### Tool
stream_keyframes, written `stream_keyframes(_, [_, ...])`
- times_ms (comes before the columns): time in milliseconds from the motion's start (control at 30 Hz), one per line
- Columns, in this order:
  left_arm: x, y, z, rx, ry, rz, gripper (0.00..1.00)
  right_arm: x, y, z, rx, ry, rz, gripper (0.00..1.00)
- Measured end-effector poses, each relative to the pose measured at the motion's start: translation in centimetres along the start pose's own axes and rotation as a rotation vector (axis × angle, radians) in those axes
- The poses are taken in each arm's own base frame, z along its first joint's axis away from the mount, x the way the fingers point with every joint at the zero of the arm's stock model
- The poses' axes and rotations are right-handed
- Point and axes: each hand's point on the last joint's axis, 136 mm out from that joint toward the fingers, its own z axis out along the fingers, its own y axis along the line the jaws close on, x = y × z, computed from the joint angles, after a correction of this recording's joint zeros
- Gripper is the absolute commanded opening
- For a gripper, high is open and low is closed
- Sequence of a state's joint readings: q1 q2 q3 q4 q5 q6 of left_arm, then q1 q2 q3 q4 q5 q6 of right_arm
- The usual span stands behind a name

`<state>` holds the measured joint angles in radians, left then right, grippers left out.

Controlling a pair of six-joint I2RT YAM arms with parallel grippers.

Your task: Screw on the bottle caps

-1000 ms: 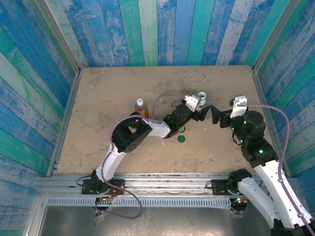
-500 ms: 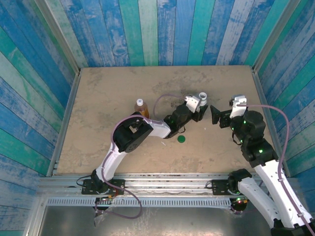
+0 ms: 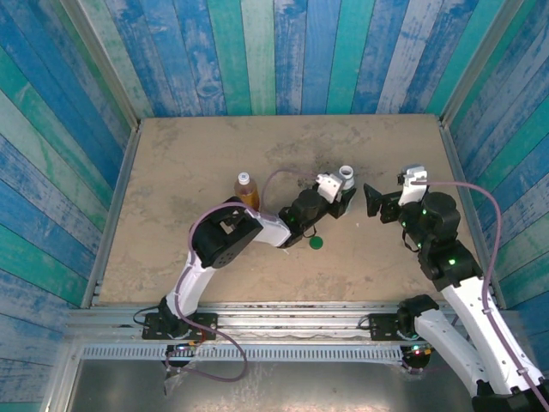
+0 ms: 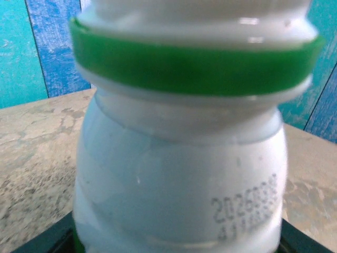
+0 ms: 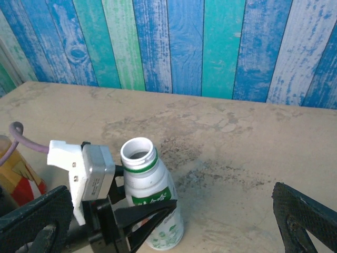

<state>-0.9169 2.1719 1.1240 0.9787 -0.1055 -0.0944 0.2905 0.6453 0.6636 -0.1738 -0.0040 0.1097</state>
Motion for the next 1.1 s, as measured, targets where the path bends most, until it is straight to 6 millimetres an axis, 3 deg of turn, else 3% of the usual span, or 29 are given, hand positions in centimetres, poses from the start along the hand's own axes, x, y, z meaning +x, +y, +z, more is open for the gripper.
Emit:
stream_keyframes(267, [0.4,0.1,-5.5,0.039,0.065,0.054,0.6,1.5,1.2,1.6,-0.077,0.062,0.102,1.0])
stream_keyframes(567, [-2.1,-0.1,-11.3,0.077,0.046,0.071,0.6,5.8,2.7,4.2,-0.155,0.236,0.125,1.0])
stream_keyframes(733, [-2.9,0.0,-14.8,0.089,0.02,0.068,0.62,9.3,5.0,4.6,-0.184,0.356,0.066,1.0])
stream_keyframes(833, [-2.1,0.2,-17.3,0.093,0.017,0.068,0.62,11.4,6.5,4.5,-0.198,0.426,0.008,1.0])
stream_keyframes(933, [-0.1,0.4,-19.7,0.094,0.041,0.069,0.62,13.0,7.6,4.4,-0.206,0.471,-0.033,1.0])
stream_keyframes(1033, [1.7,0.9,-21.5,0.088,0.061,0.068,0.62,14.8,8.6,4.1,-0.213,0.502,-0.068,1.0])
stream_keyframes(1100, [1.9,1.0,-22.4,0.086,0.042,0.067,0.62,16.1,9.2,3.8,-0.222,0.53,-0.091,1.0])
